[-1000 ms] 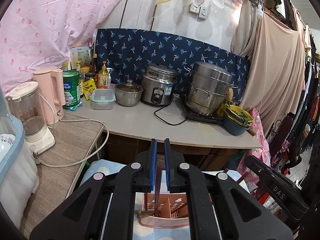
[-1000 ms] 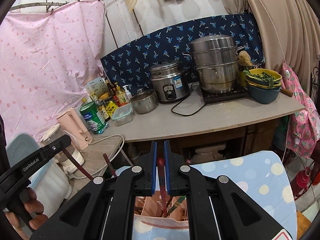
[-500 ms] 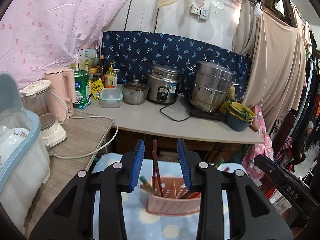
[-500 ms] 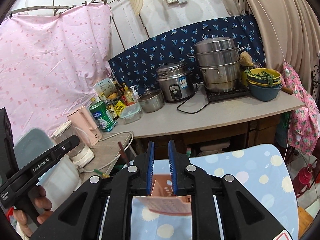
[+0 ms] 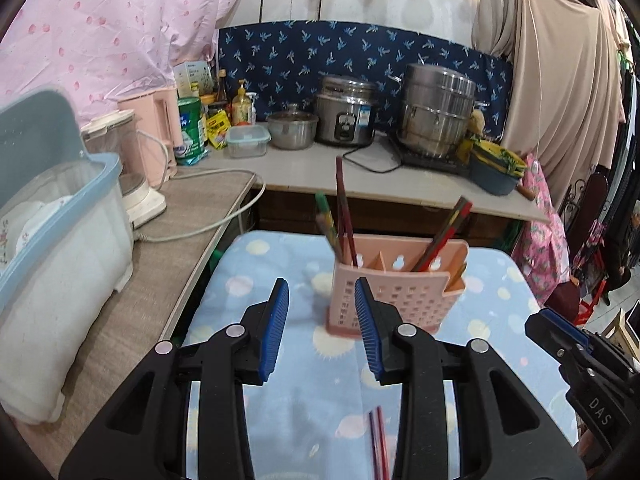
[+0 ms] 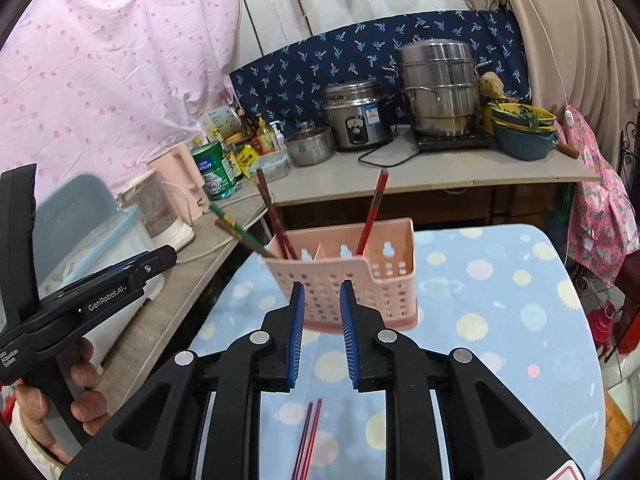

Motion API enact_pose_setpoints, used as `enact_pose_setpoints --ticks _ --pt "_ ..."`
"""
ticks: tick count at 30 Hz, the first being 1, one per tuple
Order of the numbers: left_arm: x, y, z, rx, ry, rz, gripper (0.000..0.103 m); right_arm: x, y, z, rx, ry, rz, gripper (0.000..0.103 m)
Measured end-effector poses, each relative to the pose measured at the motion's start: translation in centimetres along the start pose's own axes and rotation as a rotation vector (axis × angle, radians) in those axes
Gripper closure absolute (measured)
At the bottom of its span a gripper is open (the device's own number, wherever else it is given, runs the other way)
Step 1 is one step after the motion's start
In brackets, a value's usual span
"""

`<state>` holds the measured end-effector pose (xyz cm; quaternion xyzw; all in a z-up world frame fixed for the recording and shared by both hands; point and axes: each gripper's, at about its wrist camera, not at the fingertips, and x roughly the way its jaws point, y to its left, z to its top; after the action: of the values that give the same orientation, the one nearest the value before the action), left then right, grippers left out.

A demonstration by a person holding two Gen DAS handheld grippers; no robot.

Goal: Organize utensils
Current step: 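Withdraw both open tools toward the last two red chopsticks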

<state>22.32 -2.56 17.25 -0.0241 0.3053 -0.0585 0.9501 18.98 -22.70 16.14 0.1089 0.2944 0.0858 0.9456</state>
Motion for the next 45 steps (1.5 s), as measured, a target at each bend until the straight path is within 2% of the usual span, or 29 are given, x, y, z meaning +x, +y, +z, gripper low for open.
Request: enact_pose_setpoints --ticks 14,18,34,45 --pt "-1.0 1.5 -6.6 -0.008 0.101 0.038 0.070 -1.8 1.0 -7.4 -0.043 0.084 -0.046 0.084" --pt "-1.3 1.5 -8.8 0.020 0.120 0.072 0.070 -2.2 1.0 -9.9 -0.052 0.119 -0.059 0.084" --pt "-1.6 2.3 -16.8 0.024 0.249 0.065 0.070 -2.3 1.8 -19.4 -0.078 0.289 -0.053 0.084" --pt "-1.8 1.9 -19.3 0.029 0.295 0.052 0.070 -1.5 3.3 -23.1 -0.090 0.373 -0.015 0.084"
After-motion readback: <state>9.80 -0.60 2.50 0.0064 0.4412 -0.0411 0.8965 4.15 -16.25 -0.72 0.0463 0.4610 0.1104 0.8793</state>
